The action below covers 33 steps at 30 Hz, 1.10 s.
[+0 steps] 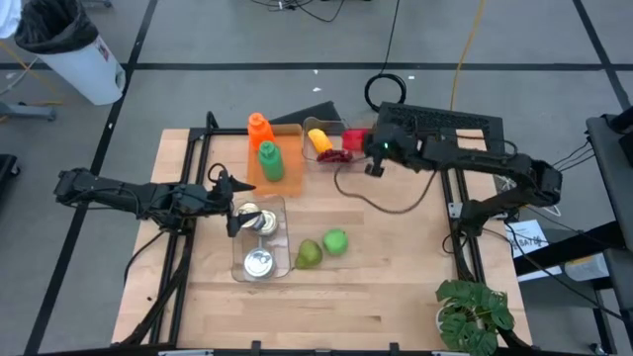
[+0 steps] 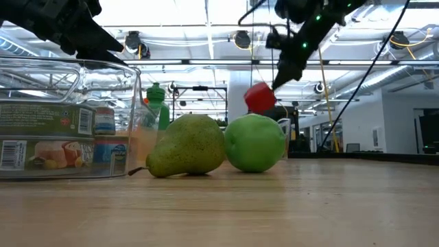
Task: Pick & Place Food Item
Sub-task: Put the red and green bell peppers into the top transparent bin, then put the green apple into the top transparent bin
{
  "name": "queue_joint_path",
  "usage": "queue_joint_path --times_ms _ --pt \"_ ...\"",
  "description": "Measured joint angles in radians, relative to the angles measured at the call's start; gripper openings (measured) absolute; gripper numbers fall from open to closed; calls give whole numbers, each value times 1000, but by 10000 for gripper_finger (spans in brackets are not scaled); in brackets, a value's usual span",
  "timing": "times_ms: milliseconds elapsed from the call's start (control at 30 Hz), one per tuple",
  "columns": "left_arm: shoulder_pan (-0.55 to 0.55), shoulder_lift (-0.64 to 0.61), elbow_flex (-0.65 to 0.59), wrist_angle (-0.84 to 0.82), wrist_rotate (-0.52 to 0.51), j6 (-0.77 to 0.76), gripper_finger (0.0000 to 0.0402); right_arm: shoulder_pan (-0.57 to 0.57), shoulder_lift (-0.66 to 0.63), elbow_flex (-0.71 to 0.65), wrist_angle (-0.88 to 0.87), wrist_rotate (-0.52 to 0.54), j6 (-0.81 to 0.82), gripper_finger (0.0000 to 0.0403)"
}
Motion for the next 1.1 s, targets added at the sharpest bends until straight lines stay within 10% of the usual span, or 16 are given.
queue_joint_path --times_ms 433,1100 --pt "0 0 0 7 0 -2 397 -88 100 -2 -70 -149 2 28" --pt "0 0 0 2 0 1 397 44 82 -3 -18 -194 165 193"
